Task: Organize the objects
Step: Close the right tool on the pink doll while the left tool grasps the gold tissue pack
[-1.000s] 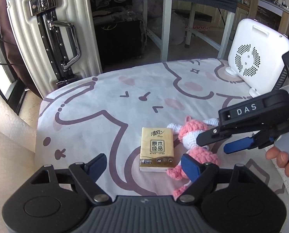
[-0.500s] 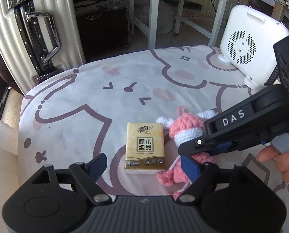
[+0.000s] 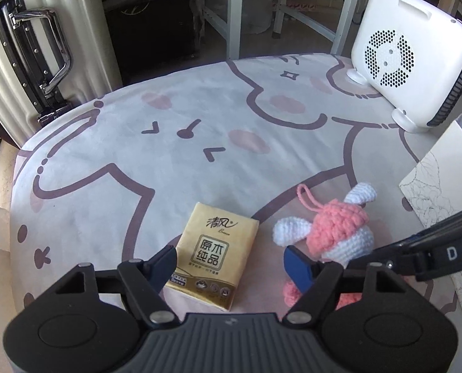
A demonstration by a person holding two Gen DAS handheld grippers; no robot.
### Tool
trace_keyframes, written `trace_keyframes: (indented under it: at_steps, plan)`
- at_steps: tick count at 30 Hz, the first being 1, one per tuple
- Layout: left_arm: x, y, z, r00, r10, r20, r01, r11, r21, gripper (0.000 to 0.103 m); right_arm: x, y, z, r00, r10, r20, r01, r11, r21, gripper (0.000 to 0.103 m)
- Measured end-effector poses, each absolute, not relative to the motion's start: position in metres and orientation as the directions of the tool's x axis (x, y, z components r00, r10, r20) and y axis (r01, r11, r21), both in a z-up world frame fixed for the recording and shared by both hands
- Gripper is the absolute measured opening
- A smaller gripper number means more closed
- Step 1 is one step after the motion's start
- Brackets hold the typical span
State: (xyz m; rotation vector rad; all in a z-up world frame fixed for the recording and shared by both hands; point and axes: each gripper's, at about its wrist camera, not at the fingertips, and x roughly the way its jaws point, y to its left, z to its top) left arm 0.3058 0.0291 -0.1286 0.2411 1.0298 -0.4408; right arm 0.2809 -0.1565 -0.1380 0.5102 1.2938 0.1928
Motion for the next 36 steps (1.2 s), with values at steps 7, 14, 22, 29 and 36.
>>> trace_keyframes:
  at_steps: [7,14,22,29,36]
  plan:
    - [0.309,0.023,-0.138,0.449,-0.188,-0.874,0.472,0.88,0.053,0.073,0.27,-0.166,-0.132,0.247,0.401,-0.882,0.14,0.886,0.443,0.026]
    - [0.313,0.034,-0.141,0.46,-0.147,-0.876,0.427,0.901,0.073,0.073,0.265,-0.163,-0.132,0.236,0.377,-0.895,0.108,0.906,0.41,0.026]
    - [0.316,0.035,-0.145,0.416,-0.156,-0.896,0.43,0.902,0.043,0.062,0.26,-0.162,-0.132,0.218,0.368,-0.904,0.08,0.916,0.392,0.026]
    - [0.3,0.039,-0.143,0.351,-0.132,-0.927,0.452,0.891,0.044,0.06,0.251,-0.16,-0.13,0.179,0.37,-0.911,0.056,0.921,0.385,0.026]
    - [0.261,0.053,-0.149,0.139,-0.133,-0.981,0.486,0.873,-0.049,0.054,0.228,-0.15,-0.135,0.111,0.336,-0.935,-0.048,0.942,0.333,0.027]
